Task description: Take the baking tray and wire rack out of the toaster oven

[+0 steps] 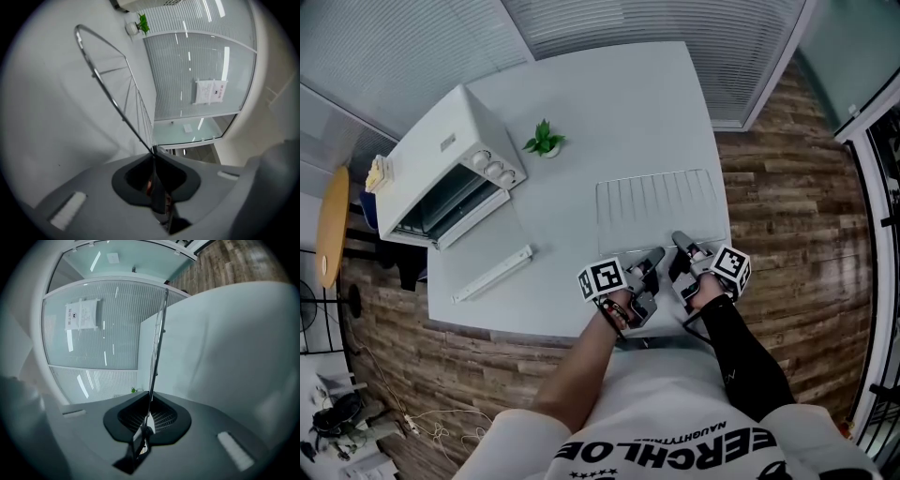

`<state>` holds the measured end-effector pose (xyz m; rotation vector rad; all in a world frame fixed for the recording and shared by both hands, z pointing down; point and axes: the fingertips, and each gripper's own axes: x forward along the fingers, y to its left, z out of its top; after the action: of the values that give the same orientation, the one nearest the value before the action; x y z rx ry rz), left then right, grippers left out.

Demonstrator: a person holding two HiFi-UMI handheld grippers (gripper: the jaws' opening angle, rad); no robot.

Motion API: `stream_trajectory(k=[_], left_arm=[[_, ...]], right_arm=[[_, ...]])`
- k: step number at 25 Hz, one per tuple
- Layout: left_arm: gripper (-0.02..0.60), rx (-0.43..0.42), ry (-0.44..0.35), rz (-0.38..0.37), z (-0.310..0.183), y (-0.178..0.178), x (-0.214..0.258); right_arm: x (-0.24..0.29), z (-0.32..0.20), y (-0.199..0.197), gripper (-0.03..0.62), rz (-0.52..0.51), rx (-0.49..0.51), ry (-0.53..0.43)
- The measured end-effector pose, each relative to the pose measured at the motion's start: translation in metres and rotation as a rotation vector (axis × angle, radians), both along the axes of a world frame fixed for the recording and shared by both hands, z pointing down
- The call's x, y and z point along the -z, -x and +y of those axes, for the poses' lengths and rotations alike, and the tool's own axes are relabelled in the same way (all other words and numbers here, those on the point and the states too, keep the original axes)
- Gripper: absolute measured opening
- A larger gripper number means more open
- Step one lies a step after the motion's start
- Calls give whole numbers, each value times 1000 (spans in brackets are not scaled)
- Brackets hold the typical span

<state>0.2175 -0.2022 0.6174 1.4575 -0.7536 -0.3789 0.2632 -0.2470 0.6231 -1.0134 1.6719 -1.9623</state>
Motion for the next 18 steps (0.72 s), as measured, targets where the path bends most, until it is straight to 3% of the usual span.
stream_trajectory(k=[3,10,12,18], left_arm=[[77,17,-2,1,-2,1,-1],[72,84,11,-5,-10,8,-6],[72,96,14,-8,-11,8,-8],[74,121,64,-31,-8,11,-22]], right_arm=[[-3,-1,0,9,4,6,12],[3,5,10,27,51,127,-29],[-1,10,10,69,62,150,-23],[-13,27,9,71,113,210,13]])
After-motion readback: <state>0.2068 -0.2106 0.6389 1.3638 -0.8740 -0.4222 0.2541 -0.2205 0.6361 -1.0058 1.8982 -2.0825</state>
